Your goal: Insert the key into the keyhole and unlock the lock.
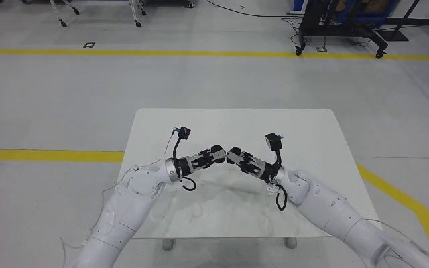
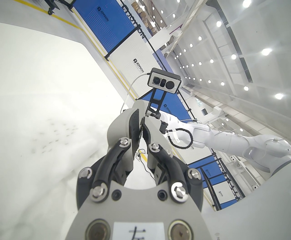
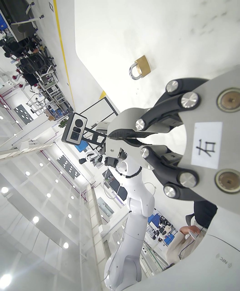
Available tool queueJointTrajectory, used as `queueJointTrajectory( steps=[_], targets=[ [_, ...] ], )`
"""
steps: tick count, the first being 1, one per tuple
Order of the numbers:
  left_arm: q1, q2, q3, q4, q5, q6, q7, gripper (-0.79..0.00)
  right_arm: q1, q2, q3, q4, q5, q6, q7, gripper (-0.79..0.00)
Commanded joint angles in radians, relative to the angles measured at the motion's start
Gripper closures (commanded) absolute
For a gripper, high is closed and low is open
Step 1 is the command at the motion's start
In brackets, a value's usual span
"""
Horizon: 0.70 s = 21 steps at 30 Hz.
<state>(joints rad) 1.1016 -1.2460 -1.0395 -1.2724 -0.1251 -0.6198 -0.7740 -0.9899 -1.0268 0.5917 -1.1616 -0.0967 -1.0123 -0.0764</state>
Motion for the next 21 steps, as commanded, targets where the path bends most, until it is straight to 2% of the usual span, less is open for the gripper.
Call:
queueJointTrajectory(
  steps=[1, 5, 6, 7, 8, 9, 10, 11, 13, 14, 17, 21],
  targets=[
    [0.000, 0.001, 0.000, 0.001, -0.003, -0.002, 0.000, 0.000, -0.004, -0.002, 0.009, 0.002, 0.006, 0.000, 0.012, 0.000],
    [-0.002, 0.000, 0.006, 0.003, -0.005, -0.004, 0.003, 0.000, -0.010, -0.007, 0.024, 0.005, 0.018, 0.000, 0.029, 0.000],
    [-0.002, 0.000, 0.007, 0.003, -0.010, -0.005, 0.004, -0.139, -0.010, -0.008, 0.028, 0.007, 0.019, 0.000, 0.034, 0.000],
    [-0.003, -0.001, 0.009, 0.004, -0.014, -0.006, 0.001, -0.314, -0.012, -0.009, 0.032, 0.009, 0.021, 0.000, 0.039, 0.000],
    [-0.005, -0.001, 0.011, 0.005, -0.018, -0.007, -0.001, -0.419, -0.013, -0.010, 0.036, 0.011, 0.024, 0.000, 0.042, 0.000],
    [-0.006, -0.001, 0.012, 0.006, -0.025, -0.009, -0.004, -0.640, -0.014, -0.012, 0.039, 0.012, 0.025, 0.000, 0.046, 0.000],
    [-0.008, -0.001, 0.013, 0.008, -0.031, -0.010, -0.007, -0.656, -0.015, -0.013, 0.043, 0.013, 0.029, 0.000, 0.050, 0.000],
    [-0.010, -0.001, 0.014, 0.009, -0.036, -0.013, -0.010, -0.643, -0.016, -0.014, 0.048, 0.014, 0.031, 0.000, 0.054, 0.000],
    [-0.013, -0.001, 0.015, 0.013, -0.048, -0.017, -0.020, -0.557, -0.019, -0.016, 0.057, 0.015, 0.035, 0.000, 0.060, 0.000],
    [-0.015, -0.001, 0.015, 0.016, -0.055, -0.019, -0.024, -0.453, -0.021, -0.016, 0.061, 0.015, 0.037, 0.000, 0.064, 0.000],
    [-0.019, -0.001, 0.015, 0.021, -0.063, -0.022, -0.034, -0.252, -0.027, -0.019, 0.073, 0.014, 0.041, 0.000, 0.077, 0.000],
    [-0.023, 0.000, 0.020, 0.024, -0.063, -0.022, -0.042, -0.068, -0.034, -0.023, 0.089, 0.011, 0.045, 0.000, 0.089, 0.000]
  ],
)
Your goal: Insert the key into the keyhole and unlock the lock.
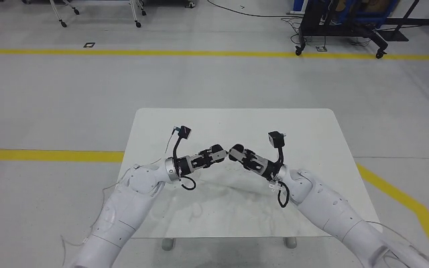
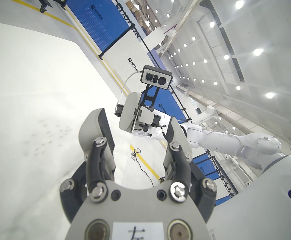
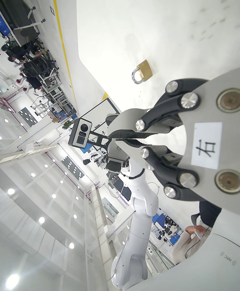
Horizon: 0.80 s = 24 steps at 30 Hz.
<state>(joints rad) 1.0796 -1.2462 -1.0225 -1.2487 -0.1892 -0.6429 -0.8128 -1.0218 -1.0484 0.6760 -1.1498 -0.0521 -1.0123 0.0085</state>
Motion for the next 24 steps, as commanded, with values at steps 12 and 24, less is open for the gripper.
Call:
queueJointTrajectory(
  steps=[12, 24],
  targets=[
    [-0.015, -0.002, 0.015, 0.006, 0.008, 0.011, 0.006, 0.000, -0.025, -0.014, 0.040, -0.008, 0.001, 0.000, 0.042, 0.000],
    [-0.002, 0.012, -0.028, -0.012, 0.017, -0.001, 0.017, 0.000, -0.035, -0.016, 0.053, -0.015, 0.006, 0.000, 0.048, -0.785]
  ],
)
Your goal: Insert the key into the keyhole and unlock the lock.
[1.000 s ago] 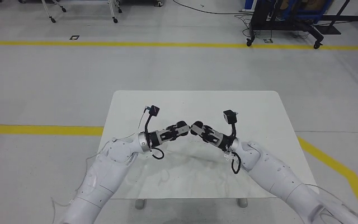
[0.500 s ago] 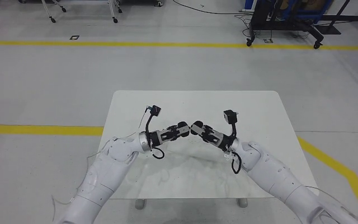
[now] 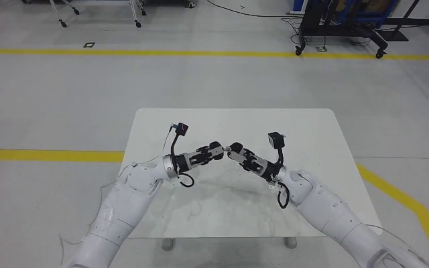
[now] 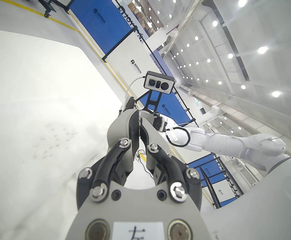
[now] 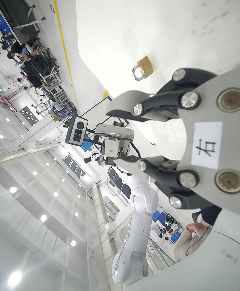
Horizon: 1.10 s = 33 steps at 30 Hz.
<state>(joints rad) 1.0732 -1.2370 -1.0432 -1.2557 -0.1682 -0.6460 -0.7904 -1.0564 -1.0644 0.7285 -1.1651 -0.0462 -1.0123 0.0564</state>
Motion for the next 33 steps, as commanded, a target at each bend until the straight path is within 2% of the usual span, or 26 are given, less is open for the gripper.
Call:
queueJointTrajectory(
  steps=[1, 7, 12, 17, 20, 22, 25, 33],
  targets=[
    [0.007, 0.005, -0.013, -0.009, -0.007, 0.004, -0.008, 0.000, 0.000, 0.000, 0.000, 0.000, 0.000, 0.000, 0.000, -0.785],
    [0.007, 0.018, -0.035, -0.024, 0.006, 0.025, -0.071, 0.000, 0.000, 0.000, 0.000, 0.000, -0.006, 0.006, 0.006, -0.785],
    [0.010, 0.029, -0.036, -0.038, 0.043, 0.027, -0.144, 0.000, 0.000, 0.023, 0.042, -0.016, -0.093, 0.097, 0.136, -0.785],
    [0.012, 0.036, -0.031, -0.047, 0.048, -0.005, -0.199, 0.000, -0.040, 0.053, 0.087, -0.065, -0.061, 0.059, 0.272, -0.785],
    [0.006, 0.039, -0.024, -0.052, 0.054, -0.015, -0.226, 0.000, -0.055, 0.064, 0.093, -0.083, -0.002, 0.020, 0.347, -0.594],
    [0.002, 0.039, -0.014, -0.060, 0.062, -0.017, -0.236, 0.000, -0.056, 0.068, 0.088, -0.087, 0.053, 0.004, 0.397, -0.406],
    [-0.001, 0.040, -0.003, -0.065, 0.070, -0.017, -0.241, 0.000, -0.050, 0.072, 0.080, -0.084, 0.127, 0.001, 0.459, -0.342],
    [-0.002, 0.045, 0.010, -0.065, 0.075, -0.019, -0.240, 0.000, -0.028, 0.067, 0.055, -0.069, 0.229, 0.015, 0.557, -0.286]
  ],
)
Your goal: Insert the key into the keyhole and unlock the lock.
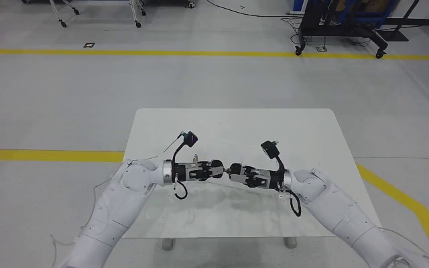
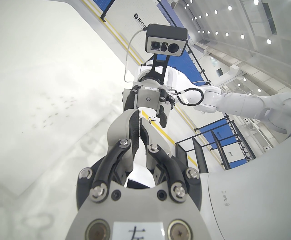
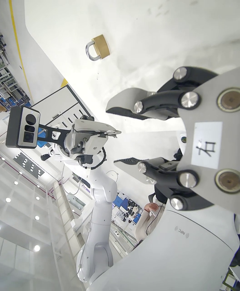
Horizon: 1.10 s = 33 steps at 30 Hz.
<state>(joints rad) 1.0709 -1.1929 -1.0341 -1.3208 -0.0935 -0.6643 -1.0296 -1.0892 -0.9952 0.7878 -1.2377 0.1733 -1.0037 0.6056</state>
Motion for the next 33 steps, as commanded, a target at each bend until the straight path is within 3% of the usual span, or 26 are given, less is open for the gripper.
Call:
queueJointTrajectory(
  steps=[1, 10, 16, 18, 21, 33],
  targets=[
    [0.000, 0.002, 0.002, -0.001, 0.002, -0.003, 0.000, 0.000, 0.007, -0.004, -0.007, 0.007, 0.015, 0.008, 0.013, -0.271],
    [0.006, 0.009, 0.007, -0.013, 0.018, -0.012, 0.015, 0.000, 0.019, -0.016, -0.013, 0.027, 0.017, 0.014, 0.016, -0.280],
    [0.007, 0.013, 0.011, -0.018, 0.019, -0.014, 0.022, 0.000, 0.015, -0.020, -0.007, 0.034, 0.039, 0.002, 0.010, -0.188],
    [0.005, 0.014, 0.013, -0.017, 0.026, -0.008, 0.025, 0.000, 0.015, -0.022, -0.008, 0.038, 0.049, -0.001, 0.016, -0.080],
    [0.001, 0.015, 0.017, -0.018, 0.030, -0.004, 0.032, 0.000, 0.019, -0.026, -0.014, 0.040, 0.054, 0.000, 0.027, 0.000],
    [-0.016, 0.017, 0.040, -0.009, 0.045, 0.005, 0.056, 0.000, 0.016, -0.030, 0.001, 0.046, 0.111, -0.009, 0.070, 0.000]
  ],
)
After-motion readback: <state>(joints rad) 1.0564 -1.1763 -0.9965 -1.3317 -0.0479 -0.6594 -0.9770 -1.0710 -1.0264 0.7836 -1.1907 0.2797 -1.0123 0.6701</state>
